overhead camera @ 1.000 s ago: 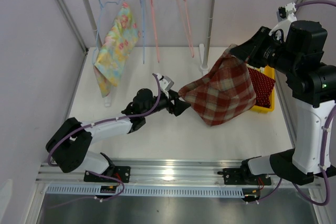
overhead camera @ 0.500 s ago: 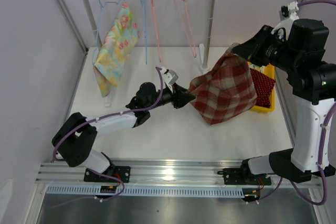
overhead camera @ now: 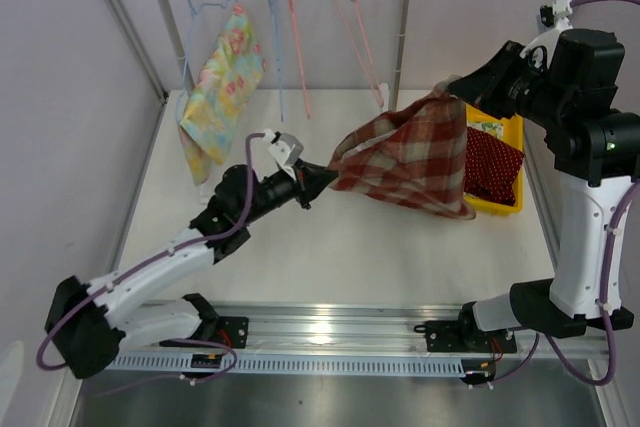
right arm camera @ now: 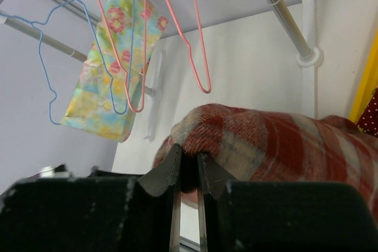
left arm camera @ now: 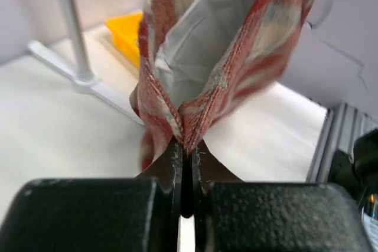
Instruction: Place the skirt on the hanger
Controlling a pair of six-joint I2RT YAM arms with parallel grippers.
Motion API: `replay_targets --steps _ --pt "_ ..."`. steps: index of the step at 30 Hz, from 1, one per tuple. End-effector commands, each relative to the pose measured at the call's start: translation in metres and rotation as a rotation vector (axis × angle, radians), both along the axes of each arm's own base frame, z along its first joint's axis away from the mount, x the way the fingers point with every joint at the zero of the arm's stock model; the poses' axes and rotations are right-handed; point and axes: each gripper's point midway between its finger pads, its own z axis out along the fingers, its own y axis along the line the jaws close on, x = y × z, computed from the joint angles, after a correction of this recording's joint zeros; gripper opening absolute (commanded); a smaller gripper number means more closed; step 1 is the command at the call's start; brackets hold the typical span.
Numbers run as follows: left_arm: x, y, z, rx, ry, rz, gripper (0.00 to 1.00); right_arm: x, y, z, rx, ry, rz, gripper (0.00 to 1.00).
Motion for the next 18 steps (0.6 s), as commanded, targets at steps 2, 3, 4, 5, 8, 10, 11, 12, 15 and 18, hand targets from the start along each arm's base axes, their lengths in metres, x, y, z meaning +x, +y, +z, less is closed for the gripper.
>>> replay_targets --steps 2,3,4,5,8,10,11,12,15,18 --pt "-0.001 0.054 0.047 0.029 -0.068 0.208 0.00 0.012 0.008 0.019 0.041 -0.085 0.035 0.00" --pt "-0.003 0.059 0.053 0.033 -0.070 0.222 0.00 0.012 0.012 0.018 0.050 -0.080 0.049 0.00" --pt "-0.005 0.068 0.071 0.039 -0.080 0.252 0.00 0.012 0.013 0.018 0.056 -0.080 0.051 0.00" --pt "-0.007 0.071 0.070 0.059 -0.066 0.253 0.00 0.016 0.015 0.011 0.067 -0.065 0.050 0.00" --pt "-0.003 0.087 0.088 0.089 -0.057 0.334 0.00 0.017 0.017 0.012 0.093 -0.082 0.051 0.00" --pt "0.002 0.096 0.103 0.113 -0.066 0.380 0.00 0.028 0.020 -0.003 0.109 -0.043 0.047 0.00" --pt "0.007 0.099 0.102 0.133 -0.059 0.404 0.00 0.034 0.021 -0.005 0.119 -0.045 0.045 0.00" --pt "0.015 0.100 0.104 0.164 -0.048 0.431 0.00 0.042 0.023 -0.015 0.131 -0.014 0.043 0.00" --pt "0.040 0.105 0.116 0.206 -0.031 0.471 0.00 0.062 0.033 -0.025 0.172 0.014 0.058 0.00" --pt "0.072 0.108 0.127 0.234 -0.036 0.504 0.00 0.084 0.034 -0.022 0.198 0.000 0.043 0.00"
